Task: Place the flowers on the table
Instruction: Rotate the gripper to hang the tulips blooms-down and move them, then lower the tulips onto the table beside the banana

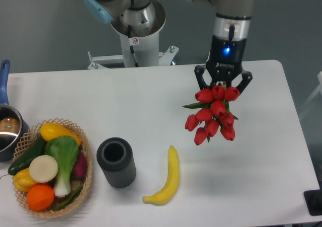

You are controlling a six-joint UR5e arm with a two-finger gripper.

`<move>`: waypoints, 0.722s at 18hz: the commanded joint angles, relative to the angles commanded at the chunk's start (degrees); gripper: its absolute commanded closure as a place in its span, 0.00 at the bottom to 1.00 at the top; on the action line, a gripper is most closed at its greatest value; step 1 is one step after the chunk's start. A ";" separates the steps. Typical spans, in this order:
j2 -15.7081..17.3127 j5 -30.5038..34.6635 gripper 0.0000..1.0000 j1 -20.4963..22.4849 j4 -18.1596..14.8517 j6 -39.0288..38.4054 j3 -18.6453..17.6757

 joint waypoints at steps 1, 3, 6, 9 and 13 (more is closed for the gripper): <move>-0.88 0.00 0.60 0.00 0.00 0.00 -0.18; -2.46 0.87 0.60 0.09 0.00 0.00 -0.27; -4.22 5.70 0.60 -0.09 0.00 0.09 -1.41; -5.80 5.80 0.60 -0.09 0.00 0.18 -1.50; -8.97 5.98 0.60 -0.70 0.09 0.00 -1.41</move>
